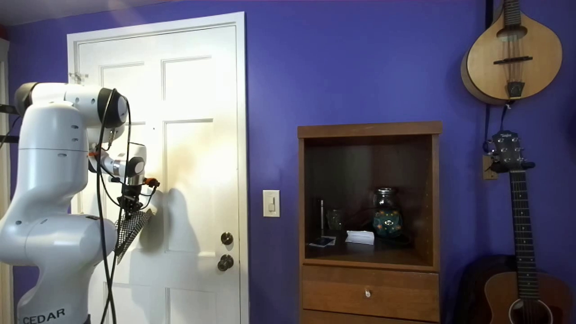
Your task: Hang the hat on the door
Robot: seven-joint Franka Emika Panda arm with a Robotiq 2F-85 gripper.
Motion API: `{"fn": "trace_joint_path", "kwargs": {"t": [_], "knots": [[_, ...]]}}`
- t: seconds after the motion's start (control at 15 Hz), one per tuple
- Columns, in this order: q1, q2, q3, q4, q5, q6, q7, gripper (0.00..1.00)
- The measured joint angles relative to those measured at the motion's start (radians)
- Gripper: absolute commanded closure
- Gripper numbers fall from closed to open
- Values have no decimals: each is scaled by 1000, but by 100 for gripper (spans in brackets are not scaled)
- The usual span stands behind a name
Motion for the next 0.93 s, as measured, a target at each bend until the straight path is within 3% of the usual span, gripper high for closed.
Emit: {"fn": "trace_joint_path", "kwargs": {"t": [0.93], "knots": [[-18, -45, 13, -14, -60, -2, 47, 99]]}}
